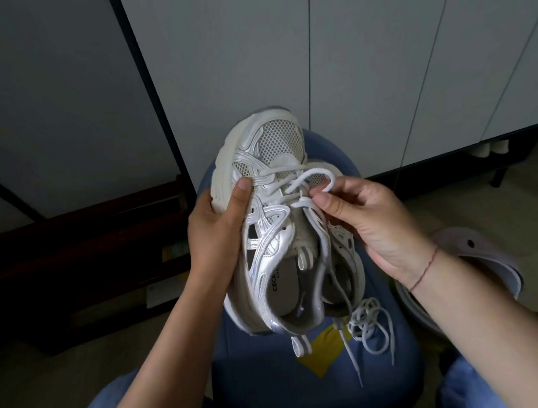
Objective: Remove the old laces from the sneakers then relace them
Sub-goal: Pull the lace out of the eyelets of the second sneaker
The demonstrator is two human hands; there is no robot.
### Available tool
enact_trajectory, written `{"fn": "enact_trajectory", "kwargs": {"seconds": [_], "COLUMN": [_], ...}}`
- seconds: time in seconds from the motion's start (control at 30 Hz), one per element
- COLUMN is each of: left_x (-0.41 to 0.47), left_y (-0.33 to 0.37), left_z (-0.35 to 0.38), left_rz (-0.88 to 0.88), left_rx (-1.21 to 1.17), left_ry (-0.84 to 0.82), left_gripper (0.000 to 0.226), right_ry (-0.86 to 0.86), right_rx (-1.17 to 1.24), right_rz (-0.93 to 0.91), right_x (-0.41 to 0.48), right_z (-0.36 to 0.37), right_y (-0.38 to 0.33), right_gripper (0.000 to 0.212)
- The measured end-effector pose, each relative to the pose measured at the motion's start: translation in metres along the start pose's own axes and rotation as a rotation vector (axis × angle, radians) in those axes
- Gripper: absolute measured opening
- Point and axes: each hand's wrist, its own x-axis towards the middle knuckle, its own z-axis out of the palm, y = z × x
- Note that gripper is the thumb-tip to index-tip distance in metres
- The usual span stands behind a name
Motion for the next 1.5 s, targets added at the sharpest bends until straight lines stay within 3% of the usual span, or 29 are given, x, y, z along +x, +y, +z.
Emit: {"fn": "enact_trajectory", "kwargs": {"seconds": [0.17,0.33,0.43,0.57,0.63,0.7,0.9,1.0,1.1,1.23,1.3,1.5], "left_x": [-0.002,0.0,0.001,0.0,0.001,0.002,0.001,-0.001,0.0,0.002,0.001,0.002], "left_y": [0.002,0.001,-0.001,-0.001,0.0,-0.001,-0.002,-0.001,0.001,0.003,0.002,0.0], "left_z": [0.001,0.0,-0.001,0.002,0.0,-0.001,-0.001,0.001,0.0,-0.002,-0.002,-0.001], "left_rz": [0.025,0.027,0.014,-0.003,-0.012,-0.019,-0.011,0.006,0.015,0.026,0.022,-0.002], "left_rx": [-0.012,-0.016,-0.01,0.0,0.006,0.004,-0.006,-0.003,-0.005,-0.008,-0.004,-0.007], "left_ry": [-0.025,-0.014,-0.011,-0.007,0.006,0.019,0.001,-0.013,-0.023,0.012,0.001,0.013], "left_gripper": [0.054,0.057,0.056,0.058,0.058,0.055,0.065,0.064,0.063,0.06,0.055,0.054], "right_ry": [0.018,-0.034,-0.033,0.004,-0.057,-0.06,0.082,0.095,0.083,0.086,0.054,-0.061], "right_rx": [0.037,0.574,0.782,0.632,0.484,0.305,0.064,0.171,0.517,0.847,0.802,0.287], "right_rz": [0.092,0.357,0.368,0.317,0.238,0.13,-0.01,0.107,0.244,0.257,0.26,0.213], "right_x": [-0.002,0.002,0.008,0.007,0.005,0.002,-0.006,-0.004,0.004,0.016,0.016,0.003], "right_z": [0.002,-0.004,-0.013,-0.01,-0.009,-0.005,0.009,0.008,0.001,-0.025,-0.028,-0.007], "right_y": [-0.003,-0.016,-0.02,-0.008,-0.003,0.002,0.006,0.002,-0.009,-0.023,-0.021,-0.005], "right_gripper": [0.012,0.023,0.032,0.02,0.038,0.043,0.013,0.015,0.018,0.036,0.028,0.019]}}
